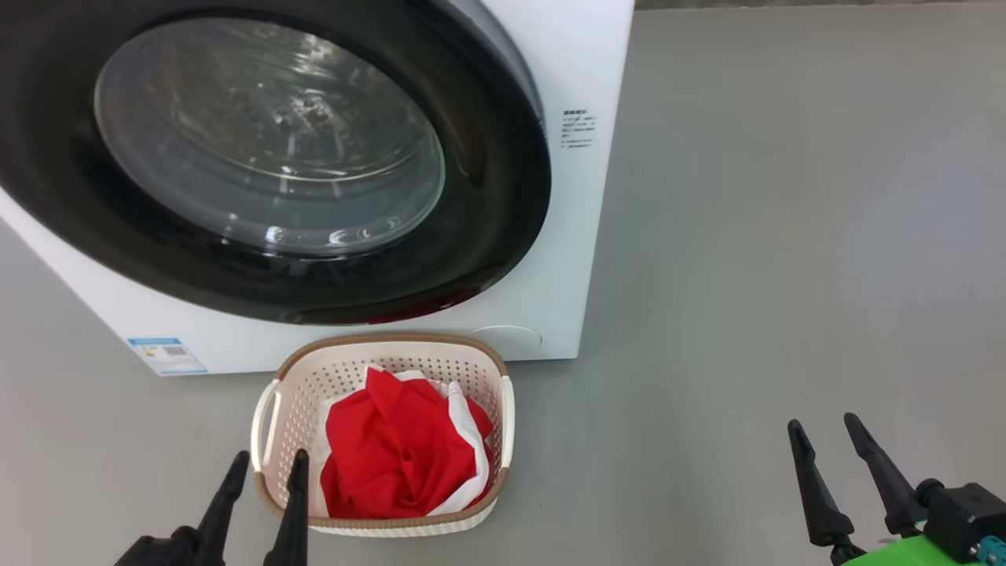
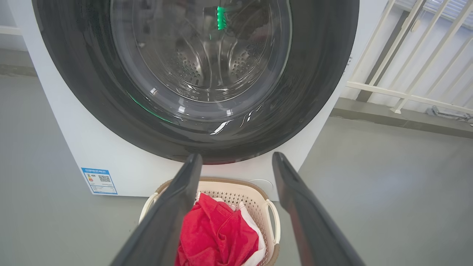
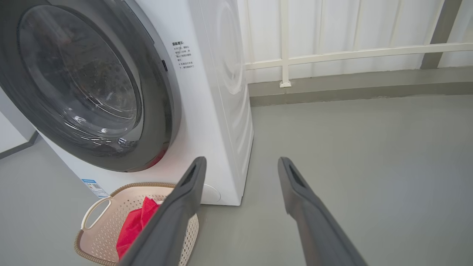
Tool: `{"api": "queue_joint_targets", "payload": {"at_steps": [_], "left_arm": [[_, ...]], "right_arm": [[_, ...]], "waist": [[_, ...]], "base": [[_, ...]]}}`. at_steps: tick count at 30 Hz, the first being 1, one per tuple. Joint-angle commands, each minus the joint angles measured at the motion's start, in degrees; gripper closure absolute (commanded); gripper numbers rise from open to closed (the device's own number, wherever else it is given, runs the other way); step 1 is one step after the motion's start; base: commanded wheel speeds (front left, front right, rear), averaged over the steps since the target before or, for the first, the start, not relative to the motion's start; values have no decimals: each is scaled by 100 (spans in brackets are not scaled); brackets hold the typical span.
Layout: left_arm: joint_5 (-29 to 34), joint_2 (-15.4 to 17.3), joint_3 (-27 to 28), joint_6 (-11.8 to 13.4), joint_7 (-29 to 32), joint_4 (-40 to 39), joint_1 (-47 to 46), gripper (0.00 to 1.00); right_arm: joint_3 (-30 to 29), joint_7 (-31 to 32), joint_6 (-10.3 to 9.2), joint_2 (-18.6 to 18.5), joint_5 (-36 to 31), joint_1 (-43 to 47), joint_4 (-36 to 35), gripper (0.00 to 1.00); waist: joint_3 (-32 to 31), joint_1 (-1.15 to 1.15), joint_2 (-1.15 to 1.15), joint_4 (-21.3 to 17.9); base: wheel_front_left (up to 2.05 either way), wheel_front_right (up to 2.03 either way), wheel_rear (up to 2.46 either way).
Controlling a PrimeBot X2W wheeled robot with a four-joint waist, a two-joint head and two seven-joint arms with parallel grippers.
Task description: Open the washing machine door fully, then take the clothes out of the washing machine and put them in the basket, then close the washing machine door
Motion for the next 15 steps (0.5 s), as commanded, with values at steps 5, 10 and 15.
{"api": "queue_joint_targets", "payload": {"at_steps": [5,10,15], "left_arm": [[71,82,265,-32,-52,-164,25,0],[127,60,328,-32,-52,-238,82,0],[199,19,369,-32,-52,-303,87,0]], "right_arm": [[0,-37,-6,-65,-40,96,-149,0],[-82,-37,-6,-60,-41,190,-171,0],[-111,-37,-6,-34,-59,189,-202,0]], "waist": [[-85,0,0,-152],[-96,0,0,-198],[-69,0,0,-205]], "base": [[0,0,0],[0,0,0],[0,0,0]]}}
